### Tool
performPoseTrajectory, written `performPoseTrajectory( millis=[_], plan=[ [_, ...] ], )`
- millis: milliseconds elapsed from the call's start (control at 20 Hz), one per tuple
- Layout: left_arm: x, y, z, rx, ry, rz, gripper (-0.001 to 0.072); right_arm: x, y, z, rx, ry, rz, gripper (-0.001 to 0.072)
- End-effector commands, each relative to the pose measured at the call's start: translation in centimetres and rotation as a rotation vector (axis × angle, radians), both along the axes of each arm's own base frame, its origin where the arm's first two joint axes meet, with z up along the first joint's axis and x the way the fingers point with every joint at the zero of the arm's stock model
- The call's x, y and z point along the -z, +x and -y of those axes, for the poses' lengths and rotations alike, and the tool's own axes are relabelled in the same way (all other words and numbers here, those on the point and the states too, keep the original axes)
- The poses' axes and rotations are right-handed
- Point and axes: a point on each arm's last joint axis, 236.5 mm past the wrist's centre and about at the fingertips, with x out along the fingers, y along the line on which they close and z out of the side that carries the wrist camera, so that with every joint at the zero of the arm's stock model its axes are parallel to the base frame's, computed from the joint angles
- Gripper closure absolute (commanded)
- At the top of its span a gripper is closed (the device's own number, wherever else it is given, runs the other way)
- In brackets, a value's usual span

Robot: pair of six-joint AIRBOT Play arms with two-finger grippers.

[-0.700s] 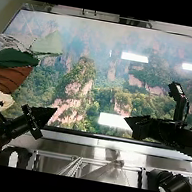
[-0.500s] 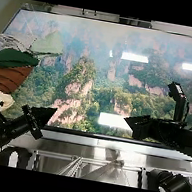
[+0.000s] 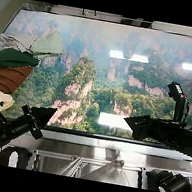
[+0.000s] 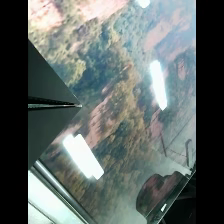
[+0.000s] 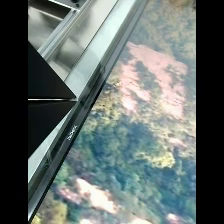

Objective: Fold the shirts.

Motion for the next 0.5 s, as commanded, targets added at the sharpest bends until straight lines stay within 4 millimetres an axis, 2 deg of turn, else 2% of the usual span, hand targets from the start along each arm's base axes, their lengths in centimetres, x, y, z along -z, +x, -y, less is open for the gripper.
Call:
performPoseTrajectory(
  millis=[0,100,250,350,450],
  plan=[
    [0.0,0.2,-0.2,-0.010,0.000,0.001,0.0693,-0.3,0.5,-0.1,0.012,0.012,0.017,0.0690],
    [-0.1,1.0,-0.9,-0.059,-0.011,-0.005,0.0695,-0.5,0.7,-0.3,0.018,0.023,0.019,0.0690],
    [-1.0,3.7,-3.9,-0.249,-0.118,-0.068,0.0695,-0.7,0.5,-0.6,0.020,0.047,0.002,0.0689],
    [-3.0,5.2,-5.9,-0.336,-0.047,-0.018,0.0696,-1.6,-0.1,-1.7,0.014,0.117,-0.031,0.0690],
    [-5.3,7.3,-8.3,-0.398,0.112,-0.004,0.0693,-2.7,1.2,-1.8,0.039,0.150,0.030,0.0689]
  ],
)
